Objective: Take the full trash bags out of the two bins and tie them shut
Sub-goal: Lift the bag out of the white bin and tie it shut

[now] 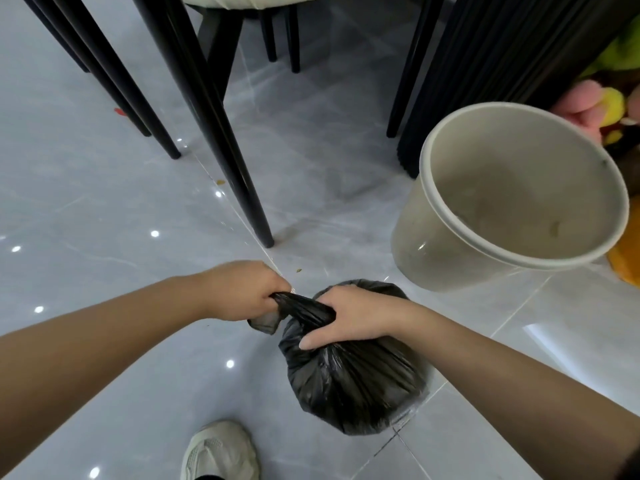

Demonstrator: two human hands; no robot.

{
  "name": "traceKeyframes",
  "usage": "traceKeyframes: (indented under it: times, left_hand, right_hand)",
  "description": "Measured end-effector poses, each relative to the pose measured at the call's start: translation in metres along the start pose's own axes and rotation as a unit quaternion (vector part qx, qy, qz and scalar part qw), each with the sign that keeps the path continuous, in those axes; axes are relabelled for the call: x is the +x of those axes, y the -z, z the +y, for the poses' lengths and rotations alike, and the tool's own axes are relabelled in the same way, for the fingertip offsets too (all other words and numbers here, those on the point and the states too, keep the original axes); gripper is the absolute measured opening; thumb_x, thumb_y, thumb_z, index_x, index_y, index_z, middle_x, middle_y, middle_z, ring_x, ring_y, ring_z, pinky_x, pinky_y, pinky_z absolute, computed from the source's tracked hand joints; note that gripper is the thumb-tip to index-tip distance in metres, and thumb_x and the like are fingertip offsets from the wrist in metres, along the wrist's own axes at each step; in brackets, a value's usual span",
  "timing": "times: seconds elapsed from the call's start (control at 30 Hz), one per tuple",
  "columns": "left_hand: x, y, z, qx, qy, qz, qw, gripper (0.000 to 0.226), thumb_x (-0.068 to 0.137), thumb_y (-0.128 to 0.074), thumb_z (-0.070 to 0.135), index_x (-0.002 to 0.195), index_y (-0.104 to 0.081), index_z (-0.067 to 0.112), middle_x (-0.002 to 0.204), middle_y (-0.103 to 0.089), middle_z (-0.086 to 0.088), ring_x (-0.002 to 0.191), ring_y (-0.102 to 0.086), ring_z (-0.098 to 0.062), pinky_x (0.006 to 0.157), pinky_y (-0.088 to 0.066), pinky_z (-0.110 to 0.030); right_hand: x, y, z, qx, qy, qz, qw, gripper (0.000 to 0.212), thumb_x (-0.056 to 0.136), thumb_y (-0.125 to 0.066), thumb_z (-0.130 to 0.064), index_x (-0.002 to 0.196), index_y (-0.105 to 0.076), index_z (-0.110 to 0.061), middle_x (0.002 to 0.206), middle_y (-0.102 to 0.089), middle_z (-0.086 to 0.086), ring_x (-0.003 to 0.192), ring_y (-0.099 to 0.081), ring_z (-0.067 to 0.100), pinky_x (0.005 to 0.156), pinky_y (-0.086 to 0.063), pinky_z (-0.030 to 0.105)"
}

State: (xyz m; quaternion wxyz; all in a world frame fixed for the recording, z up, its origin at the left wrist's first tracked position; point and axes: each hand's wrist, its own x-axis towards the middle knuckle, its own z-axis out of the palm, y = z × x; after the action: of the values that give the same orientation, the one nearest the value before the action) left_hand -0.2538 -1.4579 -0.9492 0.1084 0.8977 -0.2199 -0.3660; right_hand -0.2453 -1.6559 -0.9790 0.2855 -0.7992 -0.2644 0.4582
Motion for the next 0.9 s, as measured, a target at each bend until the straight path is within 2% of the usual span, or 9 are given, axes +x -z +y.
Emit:
traceKeyframes:
  times: [0.17,0.27,0.37,0.47,0.53,0.6,0.7,0.8,0.9]
  left_hand:
    - [-0.009,0.0,0.019,-0.424,0.093,-0.043,0.9,0.025,0.088,-0.053,0.026,0.07,-0.066,0.015,0.067,-0.057,-0.013,0.048,-0.047,-0.012,0.042,-0.036,-0.017]
    - [-0.009,-0.003,0.029,-0.612,0.092,0.0,0.785,0.037,0.089,-0.055,0.027,0.09,-0.061,-0.01,0.054,-0.052,-0.016,0.043,-0.046,-0.017,0.047,-0.041,-0.019]
    - [-0.008,-0.02,0.042,-0.705,0.1,0.103,0.695,0.031,0.094,-0.049,0.027,0.09,-0.063,-0.001,0.049,-0.052,-0.01,0.041,-0.047,-0.015,0.052,-0.045,-0.021]
    - [-0.005,-0.04,0.046,-0.616,0.096,0.191,0.758,0.027,0.096,-0.049,0.021,0.09,-0.066,0.0,0.051,-0.061,-0.008,0.047,-0.057,-0.015,0.057,-0.051,-0.028]
    - [-0.003,-0.053,0.037,-0.375,0.033,0.262,0.888,0.025,0.095,-0.047,0.024,0.083,-0.062,0.008,0.063,-0.063,-0.003,0.059,-0.061,-0.017,0.061,-0.053,-0.034]
    - [0.0,-0.058,0.028,-0.091,-0.037,0.281,0.955,0.008,0.083,-0.056,0.021,0.077,-0.054,0.015,0.07,-0.057,0.001,0.057,-0.058,-0.019,0.049,-0.048,-0.028]
    - [0.001,-0.054,0.031,0.051,-0.031,0.236,0.97,0.025,0.058,-0.076,0.009,0.065,-0.054,0.018,0.062,-0.052,0.003,0.04,-0.049,-0.015,0.032,-0.035,-0.02]
    - [0.001,-0.046,0.033,0.141,-0.008,0.273,0.952,0.019,0.079,-0.056,0.035,0.068,-0.057,0.02,0.057,-0.057,0.005,0.039,-0.054,-0.015,0.034,-0.031,-0.021]
    - [-0.001,-0.037,0.028,0.012,0.027,0.221,0.975,0.02,0.095,-0.044,0.04,0.092,-0.053,0.023,0.074,-0.061,0.005,0.067,-0.06,-0.018,0.057,-0.041,-0.03]
  right_hand:
    - [-0.002,-0.006,-0.002,-0.049,0.021,0.02,0.998,0.028,0.077,-0.064,-0.06,0.08,-0.063,-0.033,0.079,-0.068,-0.013,0.091,-0.061,0.001,0.1,-0.034,0.032]
    - [0.006,-0.018,-0.003,-0.119,0.022,0.058,0.991,0.028,0.092,-0.045,-0.047,0.084,-0.061,-0.026,0.082,-0.066,-0.006,0.095,-0.061,0.016,0.104,-0.03,0.043]
    - [0.008,-0.02,0.002,-0.057,0.003,0.059,0.997,0.035,0.097,-0.035,-0.035,0.085,-0.068,-0.029,0.092,-0.07,-0.006,0.101,-0.058,0.012,0.107,-0.029,0.04]
    - [0.011,-0.02,0.01,-0.012,-0.022,0.029,0.999,0.031,0.09,-0.041,-0.04,0.071,-0.065,-0.032,0.094,-0.07,0.001,0.104,-0.055,0.018,0.105,-0.032,0.035]
    - [0.011,-0.016,0.014,0.021,-0.058,0.036,0.997,0.032,0.085,-0.047,-0.042,0.063,-0.062,-0.025,0.08,-0.065,0.004,0.099,-0.053,0.019,0.091,-0.038,0.026]
    - [0.011,-0.012,0.018,0.013,-0.059,0.056,0.997,0.033,0.089,-0.05,-0.034,0.061,-0.052,-0.017,0.07,-0.053,-0.001,0.088,-0.049,0.016,0.076,-0.033,0.022]
    - [0.011,-0.016,0.017,-0.078,-0.007,0.084,0.993,0.028,0.093,-0.046,-0.031,0.07,-0.049,-0.015,0.08,-0.049,-0.004,0.085,-0.047,0.013,0.085,-0.032,0.033]
    - [0.009,-0.019,0.018,-0.161,0.008,0.131,0.978,0.025,0.092,-0.043,-0.034,0.077,-0.054,-0.018,0.084,-0.047,-0.008,0.09,-0.046,0.015,0.094,-0.029,0.038]
    - [0.001,-0.012,0.022,-0.194,0.024,0.185,0.963,0.02,0.093,-0.042,-0.036,0.079,-0.052,-0.025,0.083,-0.048,-0.01,0.093,-0.049,0.017,0.093,-0.031,0.039]
